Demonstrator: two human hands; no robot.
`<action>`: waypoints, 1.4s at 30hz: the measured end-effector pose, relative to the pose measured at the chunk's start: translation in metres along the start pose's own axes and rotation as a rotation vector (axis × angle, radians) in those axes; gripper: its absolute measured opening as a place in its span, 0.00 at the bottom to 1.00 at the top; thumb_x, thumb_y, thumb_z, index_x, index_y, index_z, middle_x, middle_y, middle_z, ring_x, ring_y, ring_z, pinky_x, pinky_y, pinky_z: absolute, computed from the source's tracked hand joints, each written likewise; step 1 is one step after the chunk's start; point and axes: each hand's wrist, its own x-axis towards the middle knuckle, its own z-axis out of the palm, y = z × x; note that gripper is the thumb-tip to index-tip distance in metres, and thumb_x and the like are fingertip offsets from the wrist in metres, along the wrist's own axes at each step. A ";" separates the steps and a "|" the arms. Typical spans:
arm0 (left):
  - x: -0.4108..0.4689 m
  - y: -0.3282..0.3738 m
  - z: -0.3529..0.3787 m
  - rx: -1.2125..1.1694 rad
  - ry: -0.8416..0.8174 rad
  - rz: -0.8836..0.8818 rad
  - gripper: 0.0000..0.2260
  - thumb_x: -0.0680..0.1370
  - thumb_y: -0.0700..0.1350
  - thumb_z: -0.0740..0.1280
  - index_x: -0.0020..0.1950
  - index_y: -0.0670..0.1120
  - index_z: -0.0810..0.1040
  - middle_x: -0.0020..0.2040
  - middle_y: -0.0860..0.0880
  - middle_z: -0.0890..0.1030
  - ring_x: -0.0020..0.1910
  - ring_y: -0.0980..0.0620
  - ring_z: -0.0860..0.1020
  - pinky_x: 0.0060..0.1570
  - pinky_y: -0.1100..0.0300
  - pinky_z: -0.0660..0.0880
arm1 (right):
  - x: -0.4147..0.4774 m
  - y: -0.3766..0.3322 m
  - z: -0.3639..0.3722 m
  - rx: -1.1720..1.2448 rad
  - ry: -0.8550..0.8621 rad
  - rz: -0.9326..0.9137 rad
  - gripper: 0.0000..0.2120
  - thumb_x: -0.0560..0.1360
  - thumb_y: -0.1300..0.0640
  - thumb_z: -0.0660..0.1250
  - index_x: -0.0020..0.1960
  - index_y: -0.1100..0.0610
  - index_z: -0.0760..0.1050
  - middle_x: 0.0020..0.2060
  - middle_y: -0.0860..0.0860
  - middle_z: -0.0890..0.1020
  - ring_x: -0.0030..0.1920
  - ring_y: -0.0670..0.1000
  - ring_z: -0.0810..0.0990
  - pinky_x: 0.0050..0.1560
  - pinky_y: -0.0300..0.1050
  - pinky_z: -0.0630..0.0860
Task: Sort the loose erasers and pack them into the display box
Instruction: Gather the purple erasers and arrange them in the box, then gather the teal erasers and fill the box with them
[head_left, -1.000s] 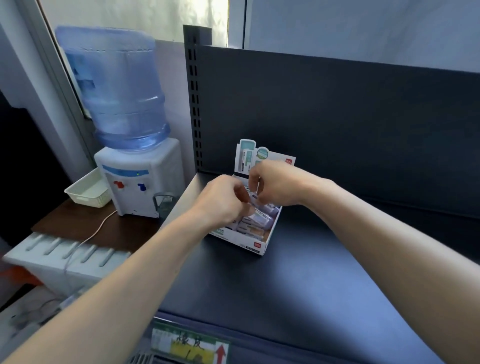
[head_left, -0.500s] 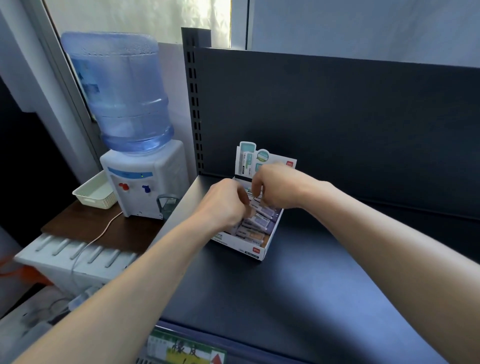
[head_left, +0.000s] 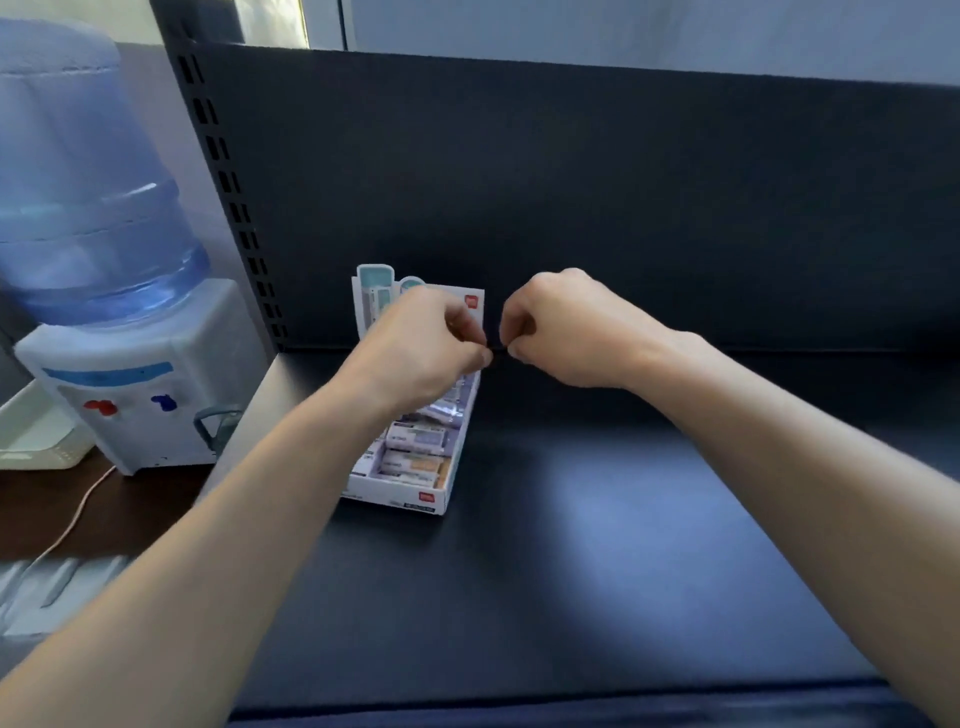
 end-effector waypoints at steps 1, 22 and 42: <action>0.000 0.007 0.006 -0.002 -0.019 0.029 0.03 0.73 0.42 0.72 0.40 0.47 0.80 0.37 0.52 0.79 0.35 0.59 0.75 0.39 0.63 0.72 | -0.005 0.007 -0.003 -0.007 0.004 0.024 0.09 0.75 0.61 0.63 0.49 0.52 0.81 0.48 0.53 0.81 0.47 0.57 0.80 0.48 0.50 0.80; -0.029 0.242 0.248 0.203 -0.499 0.319 0.03 0.72 0.44 0.72 0.43 0.46 0.80 0.33 0.53 0.76 0.31 0.56 0.72 0.29 0.63 0.67 | -0.233 0.273 -0.101 -0.157 -0.117 0.518 0.09 0.72 0.64 0.66 0.48 0.60 0.84 0.47 0.58 0.85 0.53 0.58 0.82 0.45 0.46 0.78; -0.025 0.281 0.324 0.172 -0.496 0.242 0.15 0.71 0.51 0.73 0.52 0.44 0.76 0.43 0.50 0.76 0.41 0.50 0.75 0.40 0.57 0.71 | -0.260 0.348 -0.070 0.042 -0.154 0.531 0.10 0.72 0.62 0.70 0.53 0.57 0.81 0.48 0.54 0.83 0.47 0.57 0.81 0.44 0.45 0.75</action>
